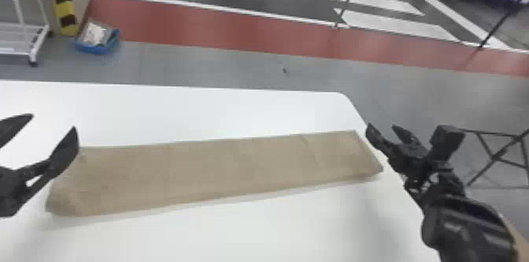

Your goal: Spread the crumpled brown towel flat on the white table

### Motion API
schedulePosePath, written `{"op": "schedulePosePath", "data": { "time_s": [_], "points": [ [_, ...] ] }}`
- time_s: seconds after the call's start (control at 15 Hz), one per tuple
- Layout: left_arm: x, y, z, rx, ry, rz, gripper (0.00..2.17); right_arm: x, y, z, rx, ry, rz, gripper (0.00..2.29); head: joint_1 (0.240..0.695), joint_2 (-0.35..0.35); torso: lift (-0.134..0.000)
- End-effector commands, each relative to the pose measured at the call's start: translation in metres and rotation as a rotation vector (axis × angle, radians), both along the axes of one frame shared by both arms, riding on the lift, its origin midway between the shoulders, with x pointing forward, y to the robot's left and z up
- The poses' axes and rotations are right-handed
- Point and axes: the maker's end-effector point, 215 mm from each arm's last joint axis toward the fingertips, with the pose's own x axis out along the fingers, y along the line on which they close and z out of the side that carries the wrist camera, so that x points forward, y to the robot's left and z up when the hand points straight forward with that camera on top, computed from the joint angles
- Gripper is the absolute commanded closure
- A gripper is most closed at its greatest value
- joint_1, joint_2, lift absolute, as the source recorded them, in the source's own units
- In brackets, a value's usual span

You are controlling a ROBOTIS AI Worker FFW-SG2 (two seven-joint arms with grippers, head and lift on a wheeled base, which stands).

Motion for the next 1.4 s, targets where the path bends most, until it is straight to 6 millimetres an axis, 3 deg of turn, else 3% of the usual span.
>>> {"op": "schedulePosePath", "data": {
  "time_s": [0.0, 0.07, 0.2, 0.4, 0.53, 0.87, 1.07, 1.2, 1.33],
  "points": [
    [-0.012, 0.011, 0.006, -0.007, 0.015, 0.017, 0.04, -0.013, -0.007, 0.012, -0.019, -0.016, -0.004, 0.05, 0.695, -0.35, -0.124],
    [-0.016, 0.016, 0.002, -0.024, 0.054, 0.021, 0.05, -0.016, -0.007, 0.012, -0.025, -0.018, -0.004, 0.05, 0.695, -0.35, -0.124],
    [-0.027, 0.019, -0.026, -0.068, 0.215, 0.028, 0.07, -0.019, -0.009, 0.012, -0.028, -0.019, -0.006, 0.05, 0.695, -0.35, -0.124],
    [-0.053, 0.004, -0.057, -0.121, 0.414, -0.011, 0.14, -0.023, -0.009, 0.01, -0.037, -0.019, -0.005, 0.05, 0.695, -0.35, -0.124],
    [-0.064, -0.008, -0.069, -0.125, 0.498, -0.027, 0.17, -0.025, -0.009, 0.006, -0.043, -0.011, -0.005, 0.05, 0.695, -0.35, -0.124],
    [-0.065, -0.022, -0.079, -0.11, 0.543, -0.045, 0.28, -0.029, -0.011, 0.007, -0.051, -0.017, -0.007, 0.05, 0.695, -0.35, -0.124],
    [-0.065, -0.02, -0.081, -0.091, 0.542, -0.035, 0.6, -0.031, -0.015, 0.008, -0.05, -0.02, -0.015, 0.05, 0.695, -0.35, -0.124],
    [-0.064, -0.019, -0.076, -0.091, 0.532, -0.033, 0.98, -0.031, -0.015, 0.008, -0.05, -0.02, -0.015, 0.05, 0.695, -0.35, -0.124],
    [-0.07, -0.017, -0.09, -0.064, 0.577, -0.025, 1.03, -0.031, -0.015, 0.009, -0.047, -0.021, -0.015, 0.05, 0.695, -0.35, -0.124]
  ]
}}
